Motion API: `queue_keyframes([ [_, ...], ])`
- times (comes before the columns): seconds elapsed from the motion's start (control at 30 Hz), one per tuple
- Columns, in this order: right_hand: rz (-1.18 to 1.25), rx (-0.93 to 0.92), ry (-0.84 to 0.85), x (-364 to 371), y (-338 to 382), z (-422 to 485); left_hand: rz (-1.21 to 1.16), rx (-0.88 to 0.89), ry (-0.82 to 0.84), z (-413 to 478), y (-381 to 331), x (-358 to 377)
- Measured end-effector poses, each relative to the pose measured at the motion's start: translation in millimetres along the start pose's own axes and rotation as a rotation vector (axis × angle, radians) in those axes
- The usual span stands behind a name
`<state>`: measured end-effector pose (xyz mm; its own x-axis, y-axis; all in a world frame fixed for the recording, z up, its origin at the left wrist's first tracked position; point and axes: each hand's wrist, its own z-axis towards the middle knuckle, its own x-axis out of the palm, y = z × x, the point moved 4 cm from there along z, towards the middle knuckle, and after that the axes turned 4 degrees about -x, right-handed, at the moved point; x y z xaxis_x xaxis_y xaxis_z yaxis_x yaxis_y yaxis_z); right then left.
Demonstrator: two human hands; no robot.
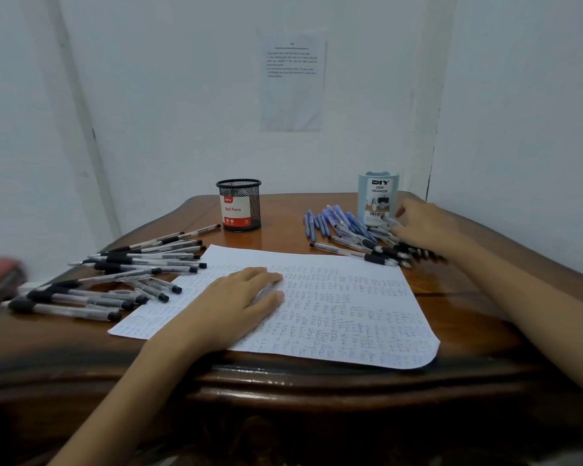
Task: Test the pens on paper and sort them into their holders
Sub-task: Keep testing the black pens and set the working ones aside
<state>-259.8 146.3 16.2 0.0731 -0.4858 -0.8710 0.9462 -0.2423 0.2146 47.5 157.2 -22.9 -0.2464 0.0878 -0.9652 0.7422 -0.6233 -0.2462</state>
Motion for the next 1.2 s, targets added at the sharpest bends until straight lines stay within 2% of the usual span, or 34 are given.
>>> queue_keyframes([
  [0.2, -0.120, -0.038, -0.041, -4.7, 5.2, -3.1, -0.006, 0.017, -0.044, -0.8, -1.2, -1.4],
  [0.3, -0.037, -0.213, -0.162, -14.4, 24.1, -8.0, -0.047, 0.022, -0.128, -3.1, -1.1, -5.0],
  [0.4, 0.152, -0.436, -0.257, -24.8, 69.8, -20.0, -0.063, 0.013, -0.178, -4.4, -1.4, -7.1],
  [0.47, 0.263, -0.568, -0.202, -19.3, 105.9, -29.6, -0.061, 0.020, -0.215, -5.2, -3.3, -9.1],
  [0.53, 0.321, -0.669, -0.052, -1.2, 138.4, -40.4, -0.134, 0.024, -0.273, -6.0, -3.0, -14.0],
  [0.63, 0.215, -0.722, 0.159, 31.3, 173.5, -54.7, -0.356, -0.006, -0.403, -14.3, 9.0, -28.8],
  [0.73, 0.090, -0.764, 0.127, 37.8, 199.4, -57.7, -0.313, -0.066, -0.574, -33.4, 38.2, -46.2],
  [0.87, 0.192, -0.855, 0.097, 31.6, 236.7, -54.0, -0.240, -0.142, -0.669, -63.0, 86.5, -61.9],
  [1.03, 0.236, -0.901, 0.177, 43.7, 272.0, -55.2, -0.135, -0.232, -0.623, -77.9, 124.8, -62.6],
  [1.2, 0.291, -0.762, 0.167, 53.7, 271.1, -50.9, -0.087, -0.233, -0.572, -79.7, 129.4, -56.4],
])
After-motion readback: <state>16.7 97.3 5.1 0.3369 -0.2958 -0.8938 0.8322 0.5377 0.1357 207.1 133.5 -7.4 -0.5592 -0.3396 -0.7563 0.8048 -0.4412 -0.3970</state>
